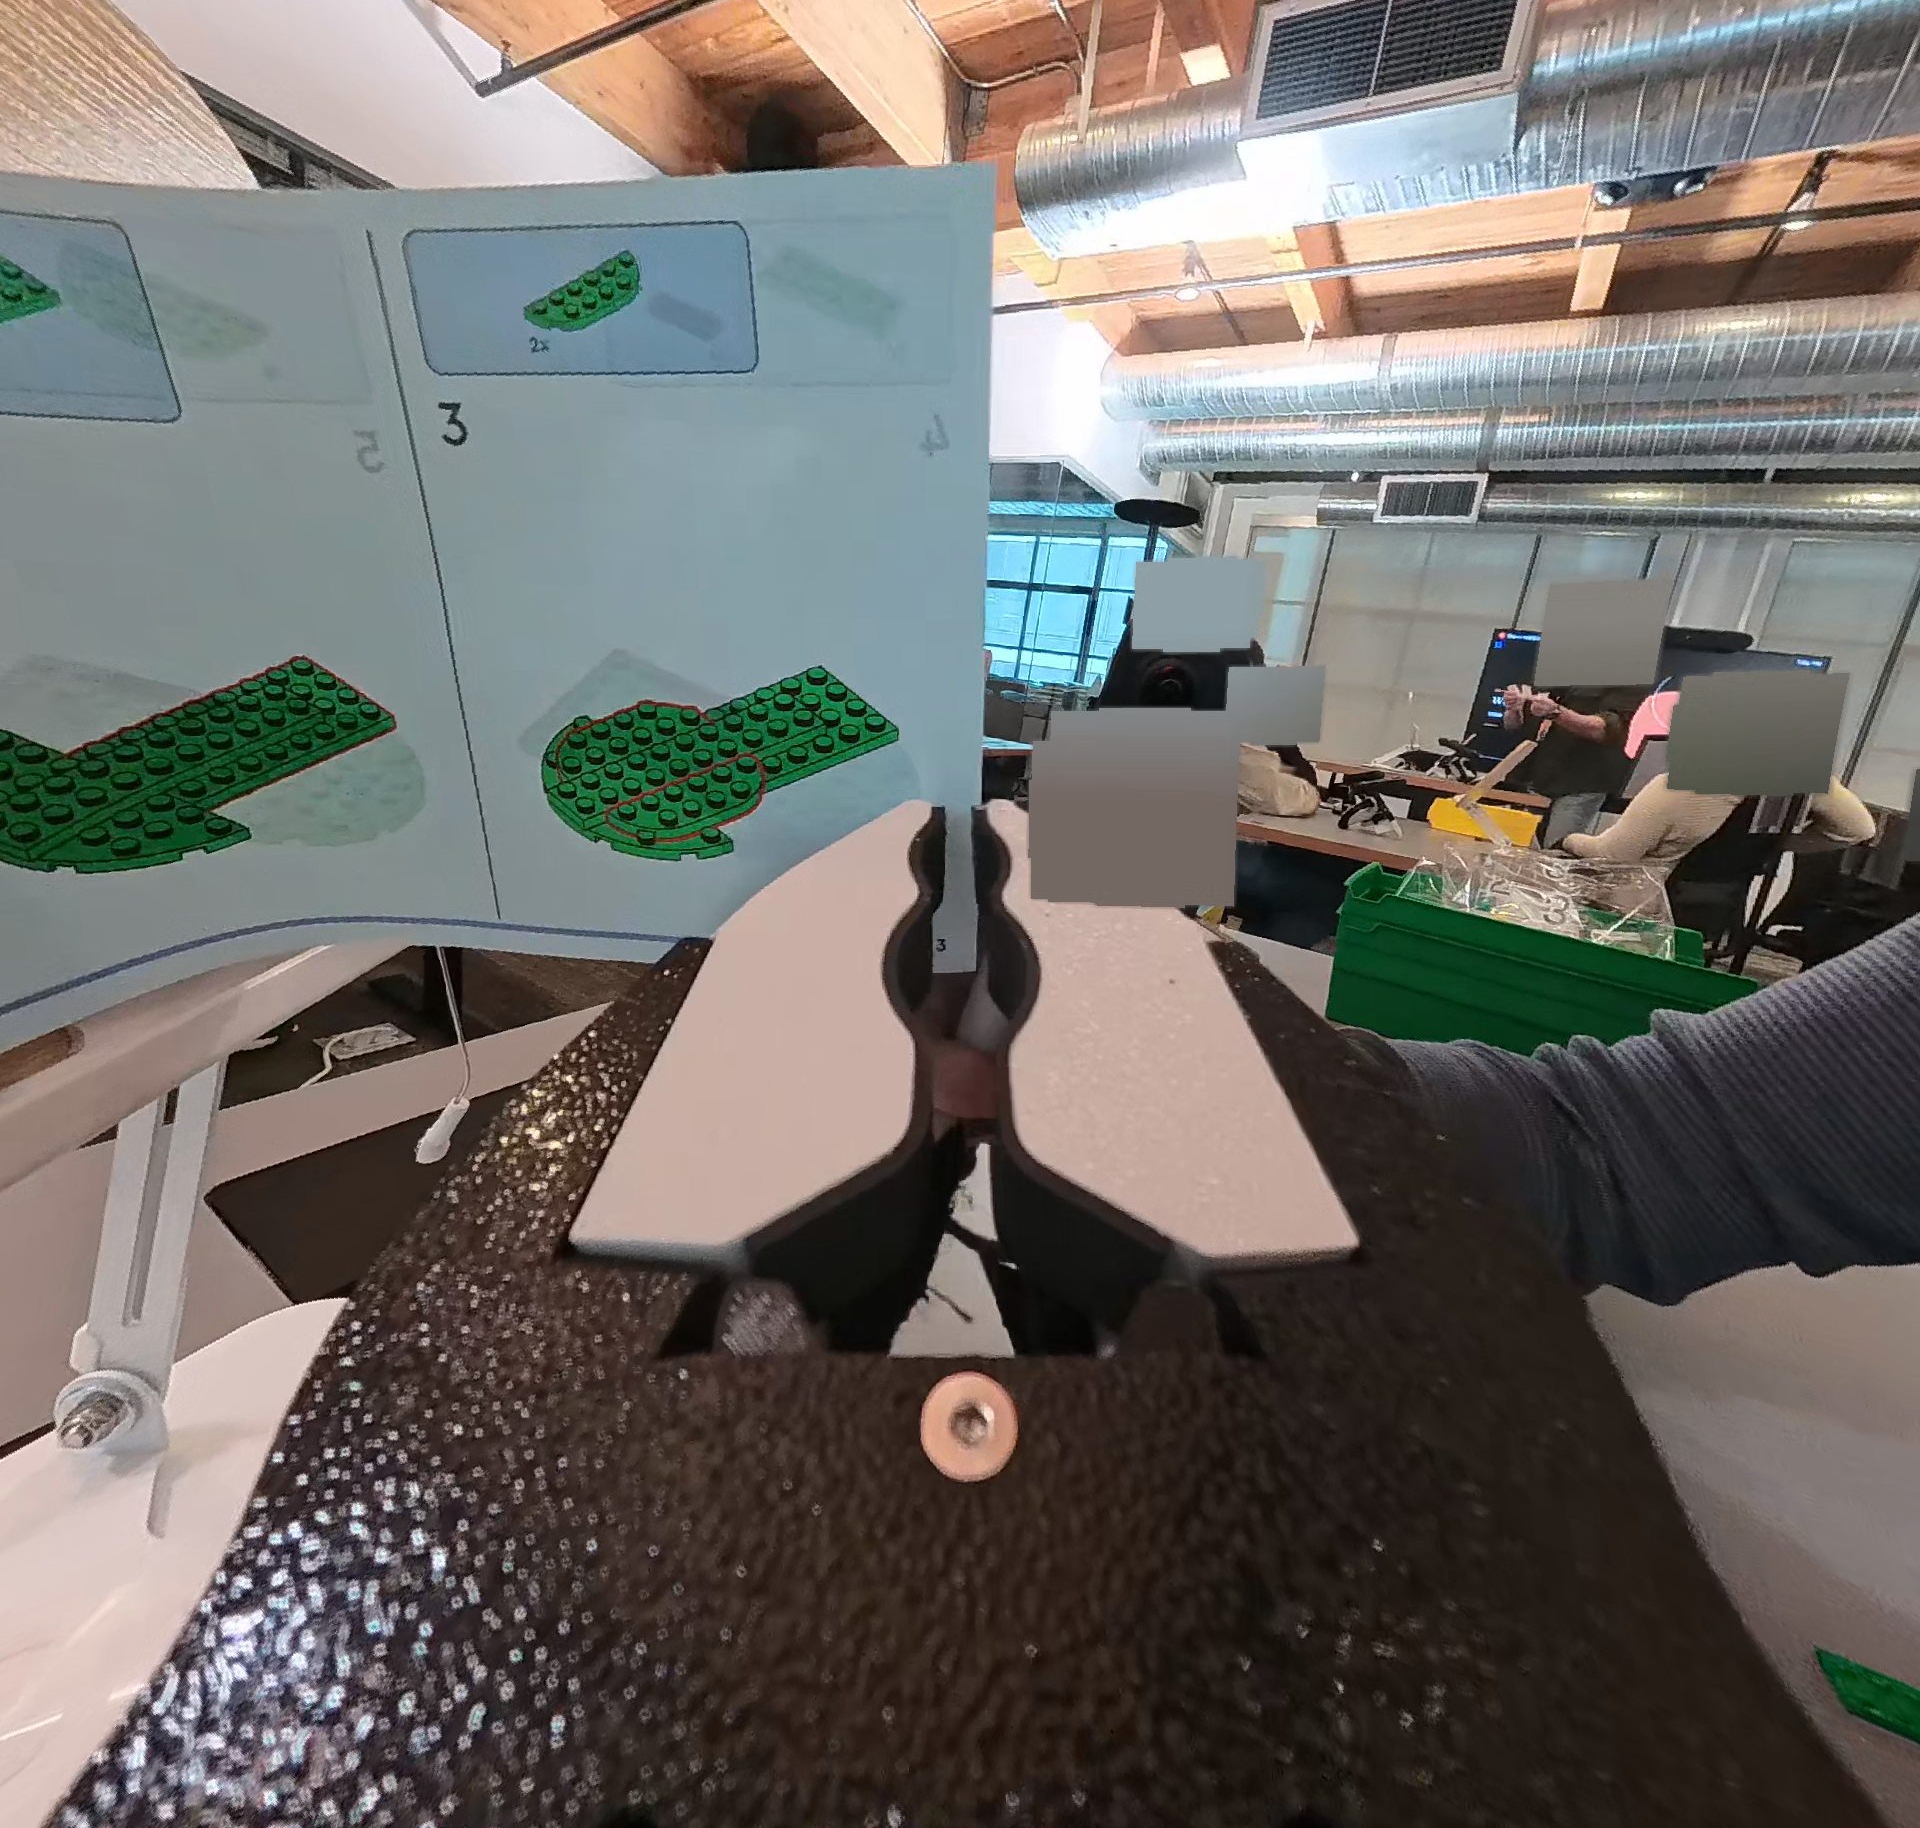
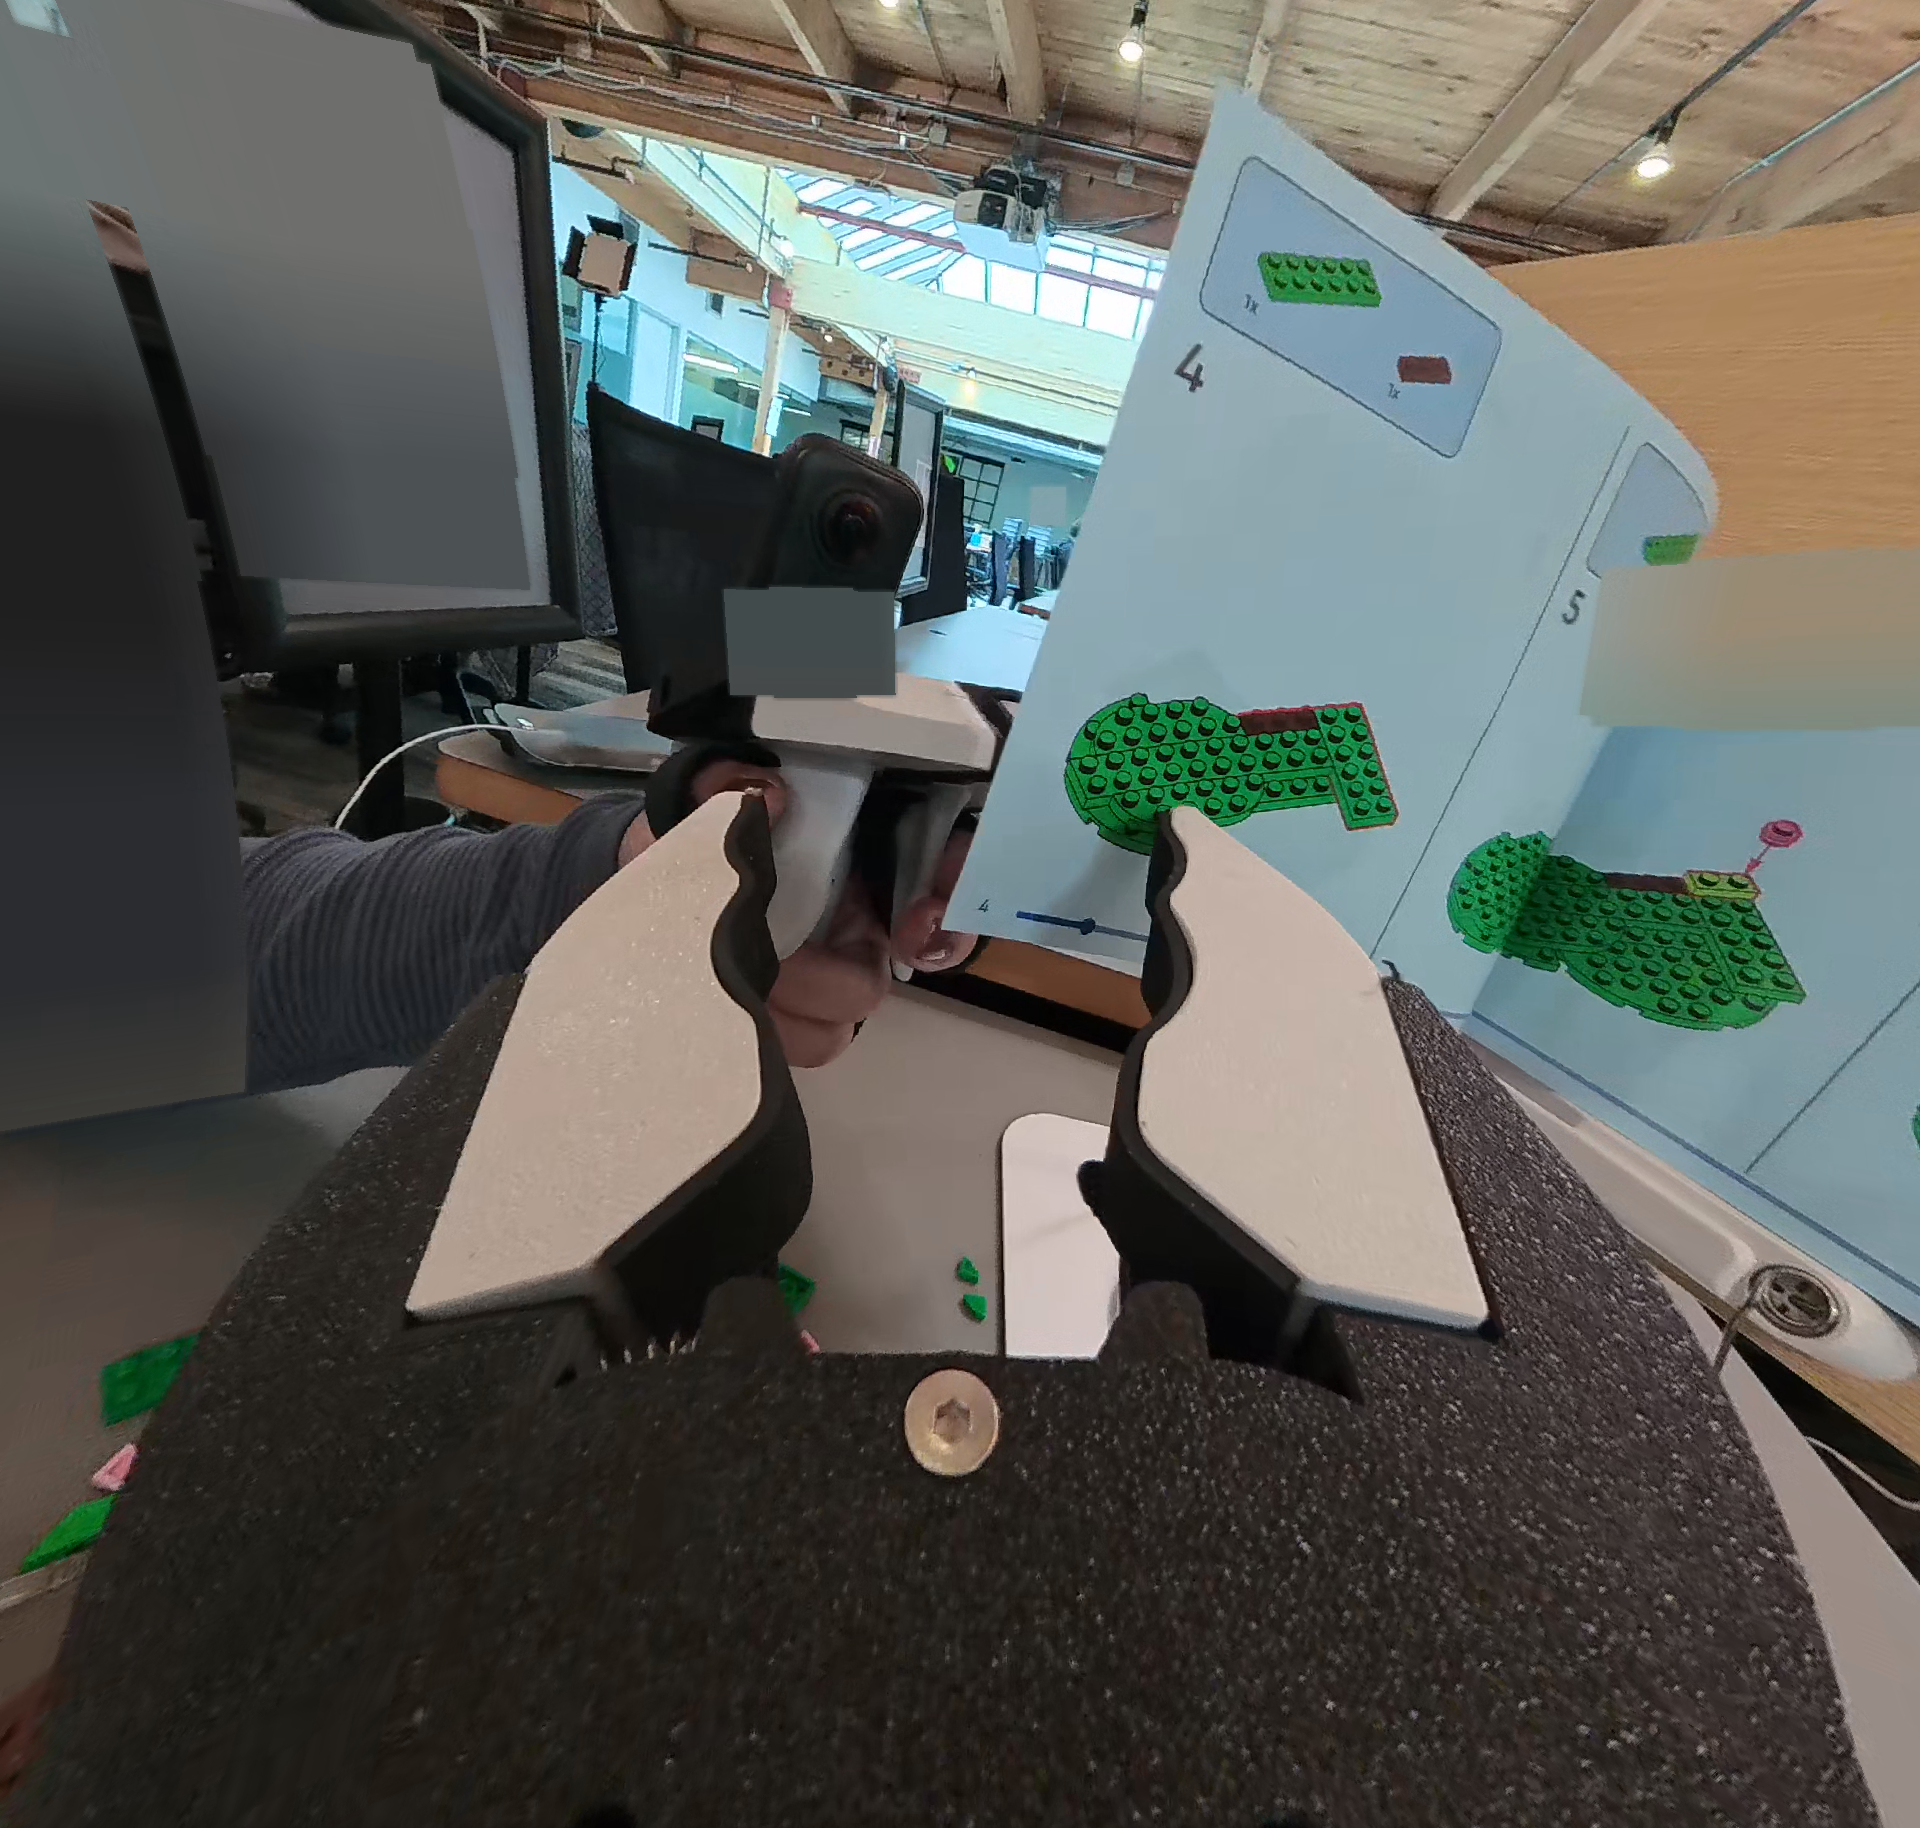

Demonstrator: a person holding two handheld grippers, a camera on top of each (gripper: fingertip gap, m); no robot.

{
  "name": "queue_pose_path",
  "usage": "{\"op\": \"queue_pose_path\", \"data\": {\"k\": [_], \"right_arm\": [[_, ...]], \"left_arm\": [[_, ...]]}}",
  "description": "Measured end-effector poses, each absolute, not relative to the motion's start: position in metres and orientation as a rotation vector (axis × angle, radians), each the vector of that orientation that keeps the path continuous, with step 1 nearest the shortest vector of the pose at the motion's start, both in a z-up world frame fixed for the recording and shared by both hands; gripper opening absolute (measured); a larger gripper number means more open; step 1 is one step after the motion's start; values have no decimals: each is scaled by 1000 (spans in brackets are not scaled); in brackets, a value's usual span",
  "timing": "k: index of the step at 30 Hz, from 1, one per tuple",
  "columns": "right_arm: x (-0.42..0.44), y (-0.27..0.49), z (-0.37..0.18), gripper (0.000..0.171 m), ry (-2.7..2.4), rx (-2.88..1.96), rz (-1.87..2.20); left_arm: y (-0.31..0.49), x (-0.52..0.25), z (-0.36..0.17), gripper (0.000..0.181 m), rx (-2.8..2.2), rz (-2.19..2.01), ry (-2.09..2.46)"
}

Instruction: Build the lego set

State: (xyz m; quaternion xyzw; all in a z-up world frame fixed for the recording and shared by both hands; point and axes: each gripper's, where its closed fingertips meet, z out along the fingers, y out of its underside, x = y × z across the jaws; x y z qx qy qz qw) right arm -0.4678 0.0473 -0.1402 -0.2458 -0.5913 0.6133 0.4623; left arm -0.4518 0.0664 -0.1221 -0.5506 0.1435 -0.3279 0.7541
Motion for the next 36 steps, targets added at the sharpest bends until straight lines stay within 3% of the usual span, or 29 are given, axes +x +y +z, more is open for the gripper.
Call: {"op": "queue_pose_path", "data": {"k": [12,24,36], "right_arm": [[-467,48,-142,63,-1454,-606,1492],[-475,39,-152,63,-1505,-591,1422],[-481,30,-155,64,-1542,-556,1351]], "left_arm": [[66,-457,-120,0,-1199,-702,294],[54,-463,-126,32,-1277,-632,390],[47,-491,-117,15,-1207,-661,278]]}}
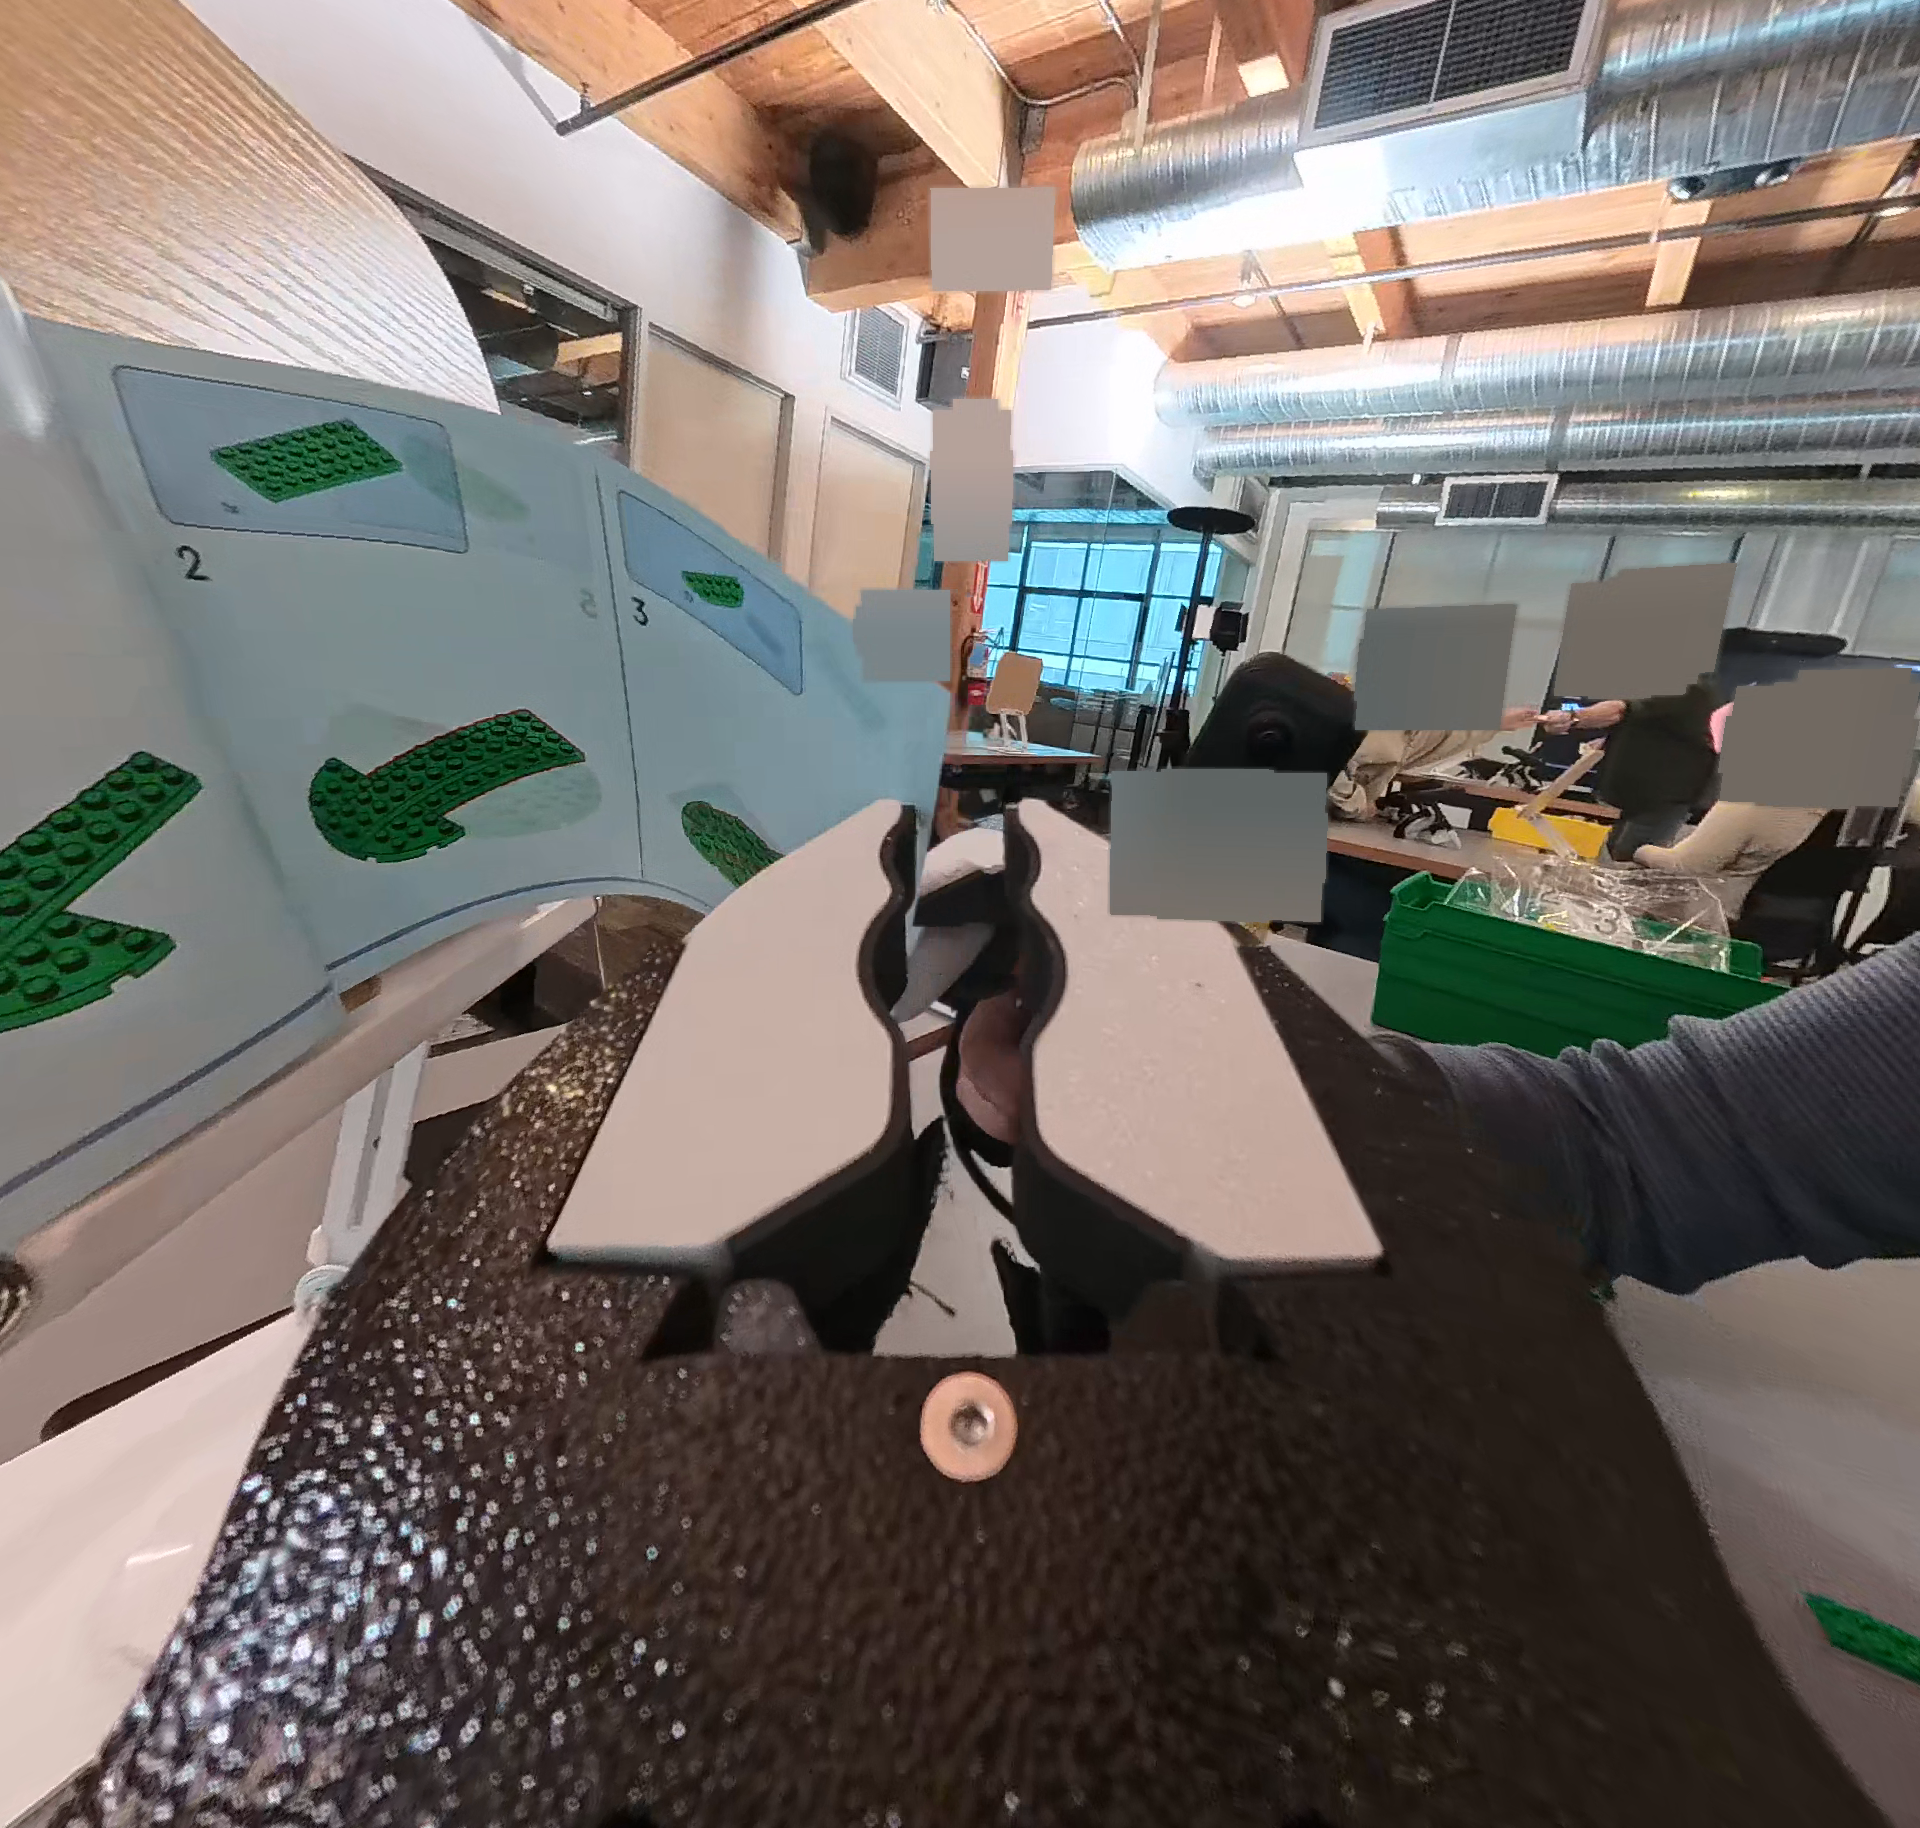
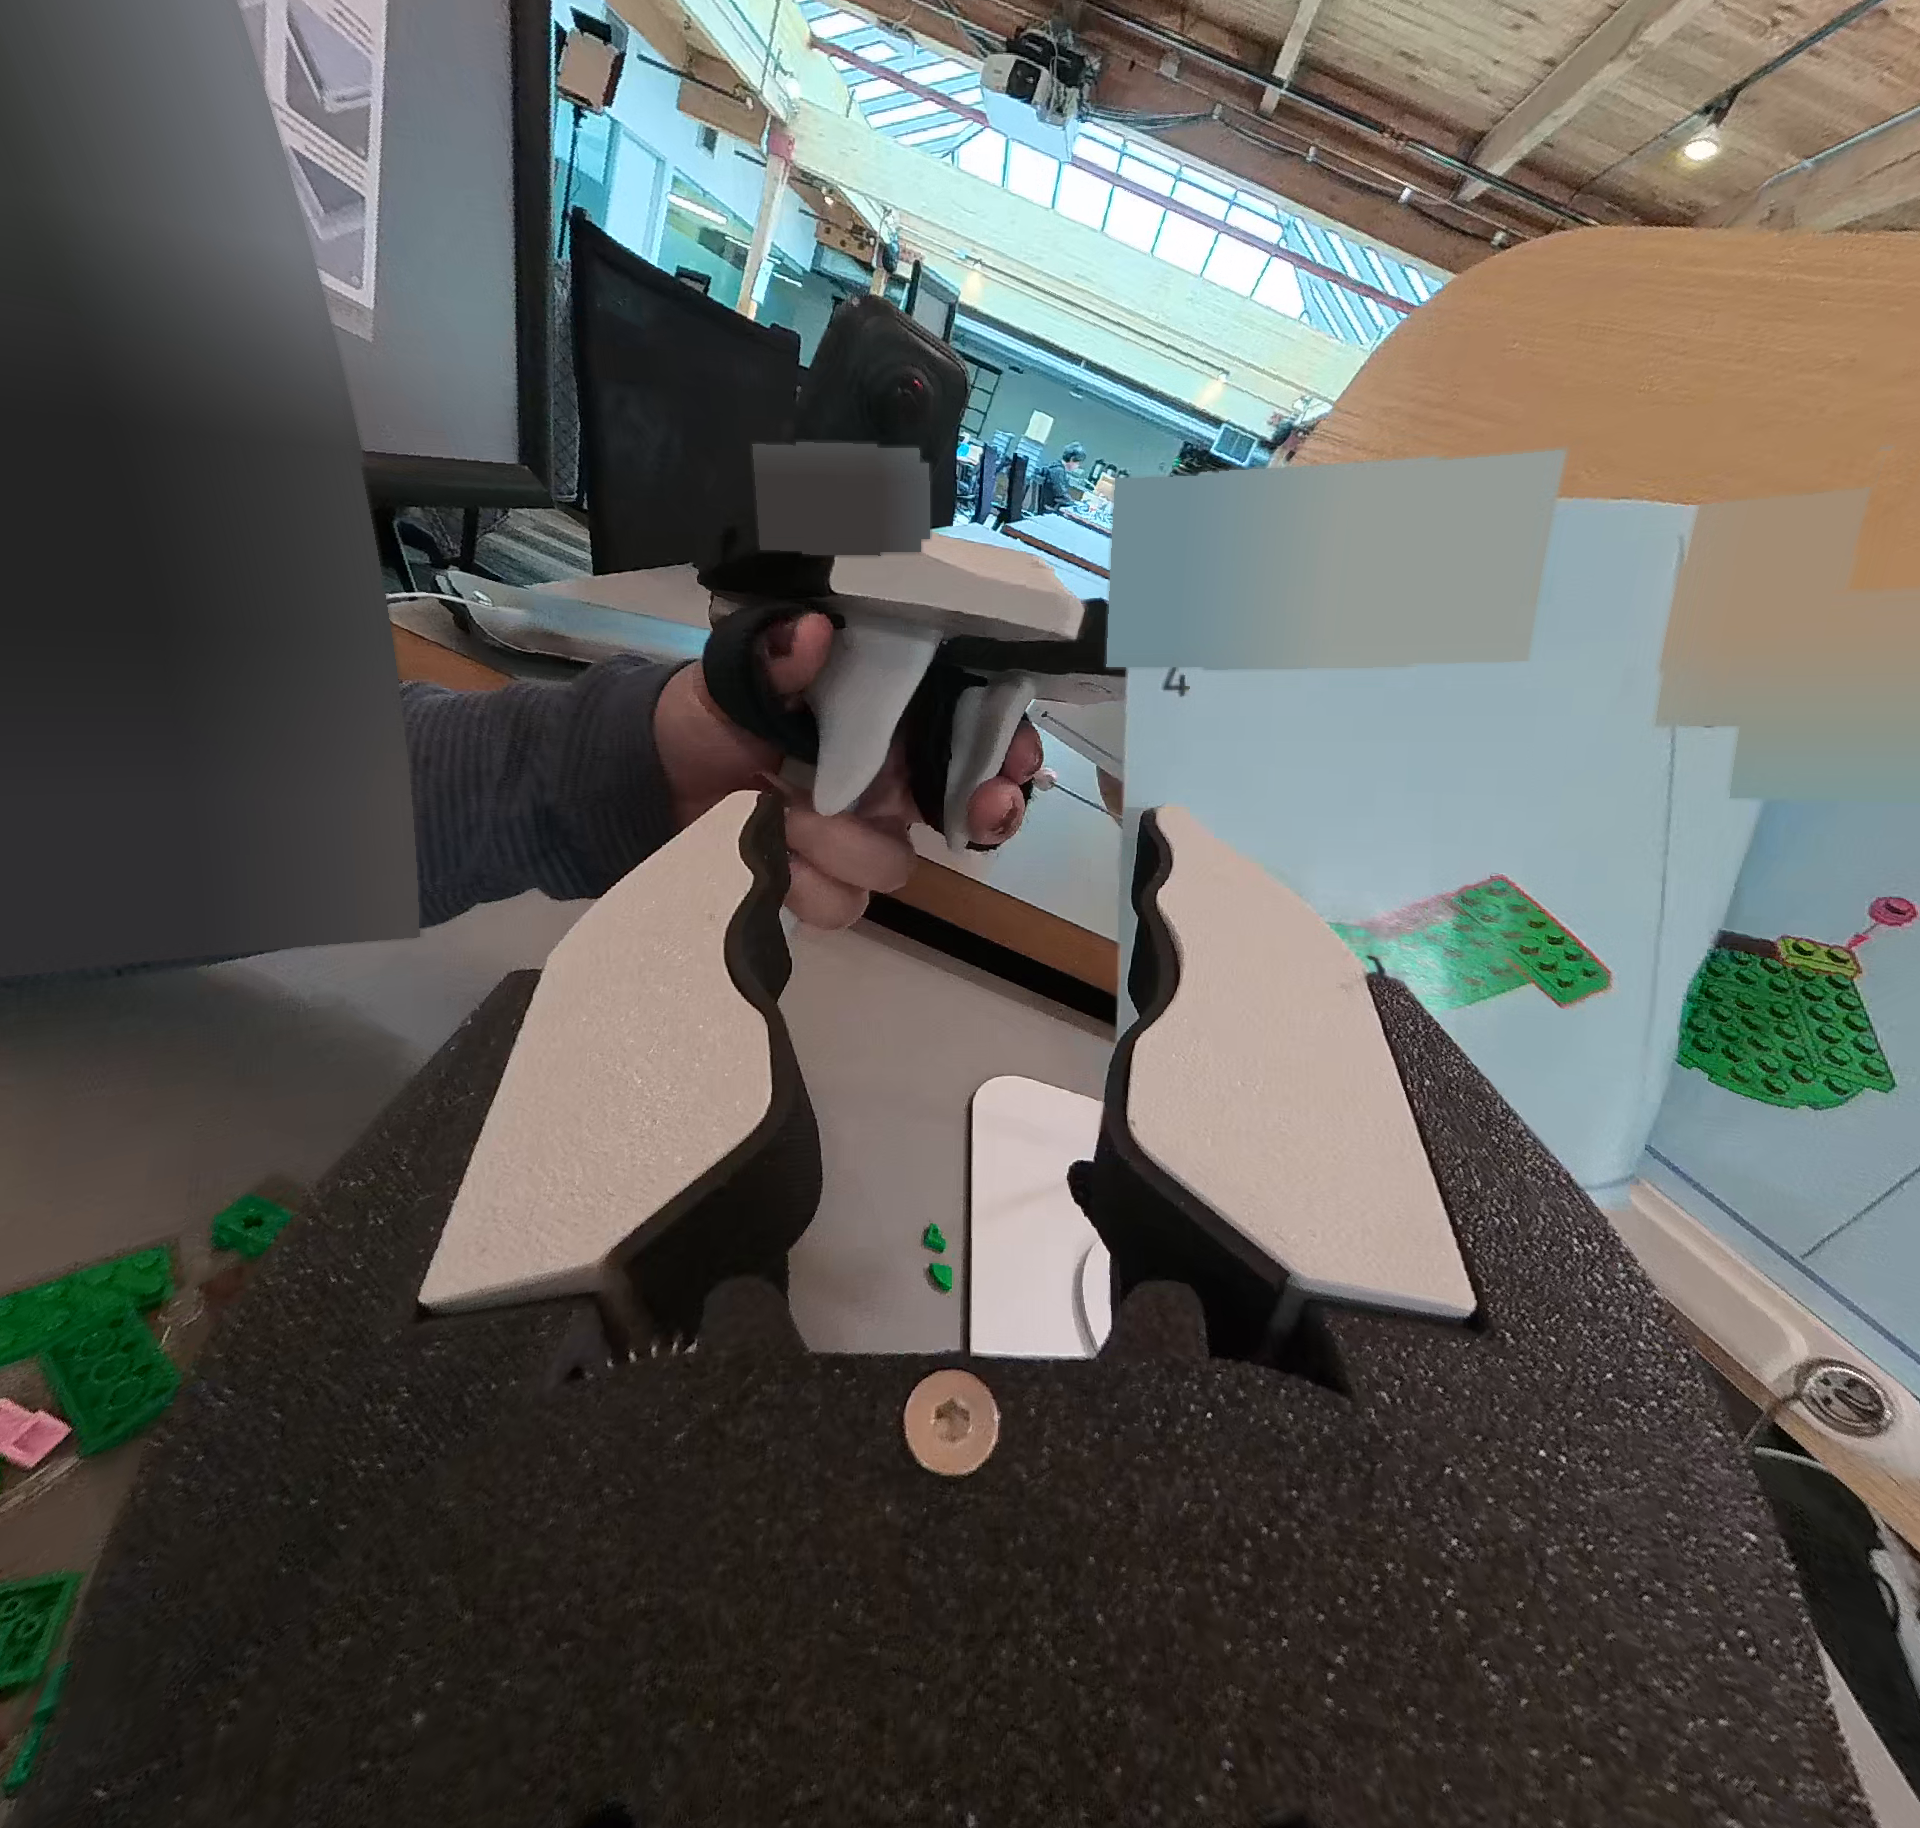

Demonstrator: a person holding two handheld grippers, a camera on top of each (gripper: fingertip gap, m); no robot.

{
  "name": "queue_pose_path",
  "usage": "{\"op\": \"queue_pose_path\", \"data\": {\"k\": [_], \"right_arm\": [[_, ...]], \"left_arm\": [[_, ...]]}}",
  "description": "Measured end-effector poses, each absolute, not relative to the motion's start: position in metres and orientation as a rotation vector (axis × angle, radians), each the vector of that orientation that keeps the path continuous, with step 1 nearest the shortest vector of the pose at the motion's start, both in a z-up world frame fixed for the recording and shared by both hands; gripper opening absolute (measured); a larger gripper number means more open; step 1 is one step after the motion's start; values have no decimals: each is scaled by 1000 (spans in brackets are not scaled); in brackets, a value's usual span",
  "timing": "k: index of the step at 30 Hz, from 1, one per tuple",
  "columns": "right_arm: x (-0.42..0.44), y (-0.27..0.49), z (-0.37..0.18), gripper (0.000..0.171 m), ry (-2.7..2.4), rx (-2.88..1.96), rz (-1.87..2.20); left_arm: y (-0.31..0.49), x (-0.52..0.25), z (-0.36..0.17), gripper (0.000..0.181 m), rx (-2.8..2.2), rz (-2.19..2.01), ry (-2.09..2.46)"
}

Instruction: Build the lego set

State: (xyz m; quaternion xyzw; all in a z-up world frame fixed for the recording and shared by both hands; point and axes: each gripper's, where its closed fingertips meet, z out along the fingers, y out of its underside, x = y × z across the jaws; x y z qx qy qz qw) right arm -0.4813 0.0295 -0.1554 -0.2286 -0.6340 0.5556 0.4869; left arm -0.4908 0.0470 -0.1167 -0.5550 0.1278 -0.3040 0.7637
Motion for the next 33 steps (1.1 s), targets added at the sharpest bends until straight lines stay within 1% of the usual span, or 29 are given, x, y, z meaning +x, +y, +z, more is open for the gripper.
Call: {"op": "queue_pose_path", "data": {"k": [16,22,26,32,33], "right_arm": [[-483,42,-158,63,-1490,-606,1330],[-476,100,-145,60,-1209,-745,1056],[-472,126,-149,62,-1152,-826,1011],[-468,156,-147,41,-1059,-908,932],[-468,160,-147,40,-1040,-923,918]], "left_arm": [[59,-487,-120,9,-1238,-601,255],[53,-508,-115,8,-1243,-534,192],[34,-540,-101,5,-1221,-433,109],[-15,-603,-84,2,-1219,-207,-75],[-25,-613,-83,1,-1215,-175,-105]]}}
